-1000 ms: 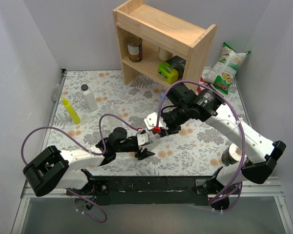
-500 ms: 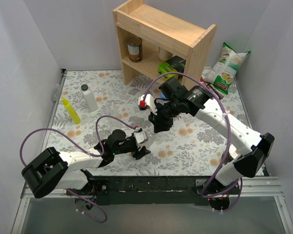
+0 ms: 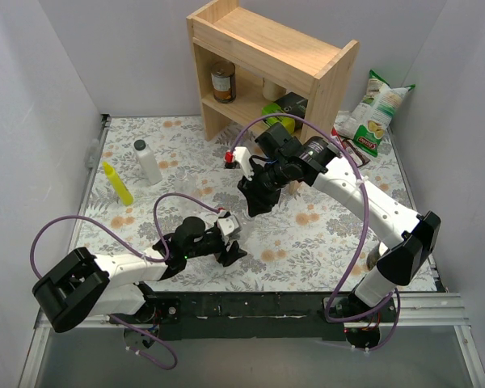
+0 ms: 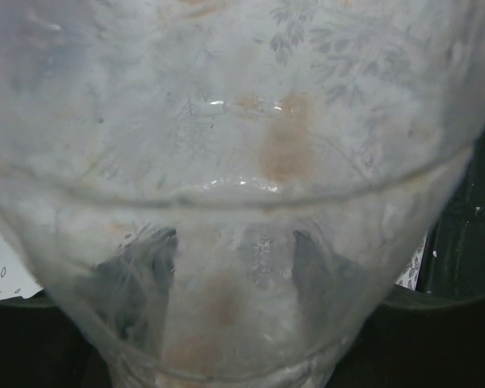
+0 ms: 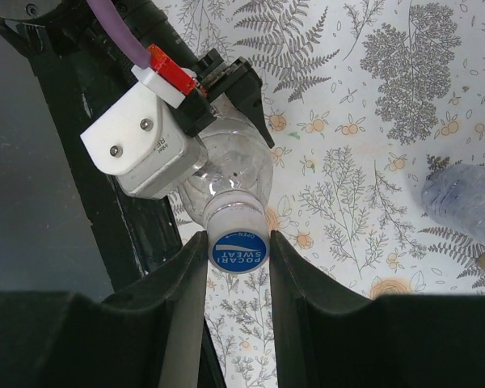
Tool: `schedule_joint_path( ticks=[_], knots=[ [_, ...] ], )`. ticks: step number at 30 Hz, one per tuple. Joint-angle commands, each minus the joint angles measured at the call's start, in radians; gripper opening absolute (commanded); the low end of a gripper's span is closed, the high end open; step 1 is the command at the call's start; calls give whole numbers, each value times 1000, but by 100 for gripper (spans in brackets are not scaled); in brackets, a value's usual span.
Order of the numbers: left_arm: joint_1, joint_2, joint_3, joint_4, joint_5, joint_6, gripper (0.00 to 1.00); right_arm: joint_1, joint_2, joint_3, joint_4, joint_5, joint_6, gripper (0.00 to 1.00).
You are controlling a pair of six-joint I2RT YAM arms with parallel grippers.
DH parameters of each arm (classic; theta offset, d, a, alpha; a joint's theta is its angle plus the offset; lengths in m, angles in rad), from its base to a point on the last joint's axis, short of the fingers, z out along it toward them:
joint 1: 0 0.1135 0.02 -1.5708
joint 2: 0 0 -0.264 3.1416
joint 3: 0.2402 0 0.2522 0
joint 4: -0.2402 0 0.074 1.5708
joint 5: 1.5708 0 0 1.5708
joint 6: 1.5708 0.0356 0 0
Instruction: Screw on the bottle caps
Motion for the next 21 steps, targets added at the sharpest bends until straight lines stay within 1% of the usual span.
schedule_joint_path(
  ticks=[1, 4, 6, 8, 10, 11, 13, 14, 15, 16, 17, 21],
  knots=[
    [-1, -46, 10, 131, 35, -43, 0, 18, 4, 0, 12, 2, 24, 8],
    [-1, -42, 1, 124, 41, -40, 0, 18, 11, 21, 8, 10, 15, 12],
    [-1, -39, -6, 117, 44, -34, 0, 18, 15, 39, 5, 11, 3, 28],
    [-3, -37, -4, 108, 48, -31, 0, 18, 20, 53, 0, 3, -6, 39],
    [-3, -34, -7, 106, 50, -30, 0, 18, 23, 76, -2, 3, -8, 45],
    [-3, -33, -7, 106, 53, -31, 0, 18, 24, 86, -3, 2, -9, 50],
    [-3, -26, -9, 104, 55, -31, 0, 18, 29, 118, -11, -3, -8, 55],
    [-3, -26, -9, 104, 58, -33, 0, 18, 32, 130, -18, -27, -12, 64],
    [-3, -23, -7, 103, 58, -33, 0, 18, 32, 141, -26, -45, -22, 67],
    [-3, -23, -7, 103, 59, -33, 0, 18, 31, 161, -28, -58, -25, 76],
    [-1, -22, -6, 103, 58, -33, 0, 18, 29, 170, -28, -75, -25, 89],
    [5, -20, -1, 100, 61, -40, 0, 18, 15, 190, -38, -90, -46, 91]
  ],
)
